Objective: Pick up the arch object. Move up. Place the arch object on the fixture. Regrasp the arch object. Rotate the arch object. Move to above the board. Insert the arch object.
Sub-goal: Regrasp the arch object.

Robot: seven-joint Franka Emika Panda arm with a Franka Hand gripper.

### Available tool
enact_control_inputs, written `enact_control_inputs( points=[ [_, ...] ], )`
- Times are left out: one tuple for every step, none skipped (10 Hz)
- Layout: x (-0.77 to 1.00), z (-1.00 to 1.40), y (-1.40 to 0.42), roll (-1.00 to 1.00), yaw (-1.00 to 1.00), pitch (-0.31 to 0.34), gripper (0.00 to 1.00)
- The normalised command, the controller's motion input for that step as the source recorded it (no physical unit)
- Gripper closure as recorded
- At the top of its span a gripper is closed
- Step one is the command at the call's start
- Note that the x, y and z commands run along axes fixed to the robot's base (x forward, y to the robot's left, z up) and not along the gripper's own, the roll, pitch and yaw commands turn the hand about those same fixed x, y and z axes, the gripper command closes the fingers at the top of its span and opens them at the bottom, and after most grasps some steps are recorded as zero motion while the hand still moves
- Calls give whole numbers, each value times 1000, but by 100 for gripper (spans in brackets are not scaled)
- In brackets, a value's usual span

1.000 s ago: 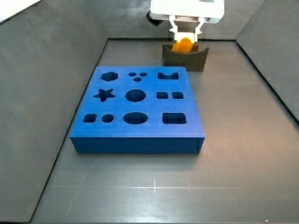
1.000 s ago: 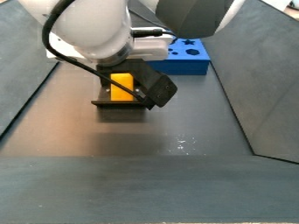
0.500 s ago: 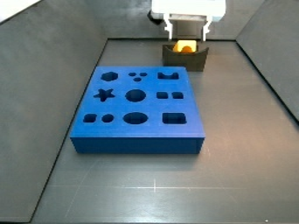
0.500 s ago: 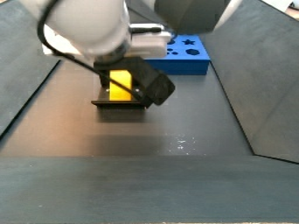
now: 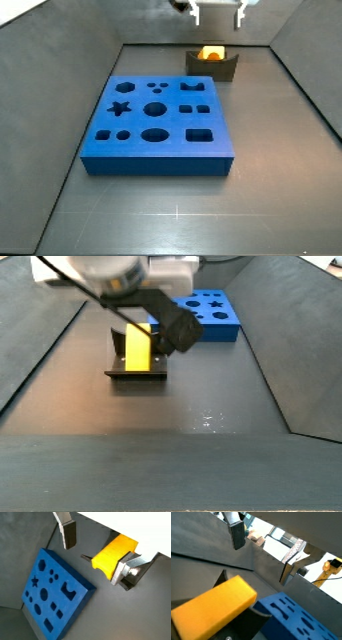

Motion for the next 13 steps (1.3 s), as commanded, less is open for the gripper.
enact_control_inputs(
  points=[
    [-34, 769, 2, 53, -15, 57, 0],
    [-32, 578, 4, 50, -23, 53, 0],
    [-32, 432, 5, 51, -26, 56, 0],
    [-70, 604, -794, 1000, 12, 55, 0],
    [-60, 473, -765, 1000, 12, 52, 0],
    [-65, 388, -707, 1000, 12, 46, 0],
    [-94, 169, -545, 1000, 11, 35, 0],
    [-84, 55, -429, 1000, 10, 30, 0],
    [-57, 43, -244, 1000, 10, 28, 0],
    [-50, 40, -138, 1000, 10, 26, 0],
    [-44, 19, -23, 1000, 10, 22, 0],
    [-39, 9, -22, 1000, 10, 19, 0],
    [-42, 9, -24, 1000, 11, 13, 0]
  ],
)
